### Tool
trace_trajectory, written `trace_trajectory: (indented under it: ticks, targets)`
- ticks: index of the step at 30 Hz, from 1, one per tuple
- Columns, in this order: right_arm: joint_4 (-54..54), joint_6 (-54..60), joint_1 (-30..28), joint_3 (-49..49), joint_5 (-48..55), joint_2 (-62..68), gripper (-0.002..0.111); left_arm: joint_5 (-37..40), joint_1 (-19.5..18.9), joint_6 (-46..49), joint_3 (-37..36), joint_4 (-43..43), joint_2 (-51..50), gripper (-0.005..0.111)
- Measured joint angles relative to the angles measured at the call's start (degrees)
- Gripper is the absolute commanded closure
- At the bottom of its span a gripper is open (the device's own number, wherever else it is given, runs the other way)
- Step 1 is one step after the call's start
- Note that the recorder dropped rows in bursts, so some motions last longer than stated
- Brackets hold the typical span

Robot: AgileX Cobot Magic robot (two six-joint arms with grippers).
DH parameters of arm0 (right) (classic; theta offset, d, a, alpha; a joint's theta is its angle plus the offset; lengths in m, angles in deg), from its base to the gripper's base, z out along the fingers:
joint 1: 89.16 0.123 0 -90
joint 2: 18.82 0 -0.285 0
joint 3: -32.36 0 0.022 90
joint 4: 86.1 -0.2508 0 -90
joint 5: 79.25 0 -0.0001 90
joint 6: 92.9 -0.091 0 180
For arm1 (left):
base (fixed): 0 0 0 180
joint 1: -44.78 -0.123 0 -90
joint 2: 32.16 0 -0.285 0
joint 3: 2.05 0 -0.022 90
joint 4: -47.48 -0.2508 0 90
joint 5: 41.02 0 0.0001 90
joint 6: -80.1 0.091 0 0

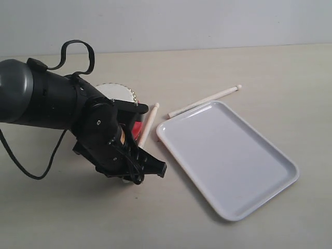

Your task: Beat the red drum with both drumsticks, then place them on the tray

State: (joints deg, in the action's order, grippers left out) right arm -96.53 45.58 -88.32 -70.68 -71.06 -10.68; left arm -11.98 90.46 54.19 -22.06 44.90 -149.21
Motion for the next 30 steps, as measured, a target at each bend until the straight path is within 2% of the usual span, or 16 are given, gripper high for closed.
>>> trace_trajectory:
  ticks: [18,20,23,30]
  targets:
    - [0.0,-0.01,0.0,0.0,0.0,0.0,0.108,0.75,0.0,0.0,0.61,-0.6,-1.54,0.07]
    - [0.0,-0.01,0.0,0.0,0.0,0.0,0.108,1.06,0.0,0.0,0.72,-0.6,-1.57,0.081]
    - [0.0,-0.01,0.0,0.0,0.0,0.0,0.108,1.58,-0.11,0.0,0.72,-1.28,-1.57,0.107]
    - [0.0,-0.01,0.0,0.0,0.0,0.0,0.108,1.95,-0.11,0.0,0.63,-1.28,-0.75,0.107]
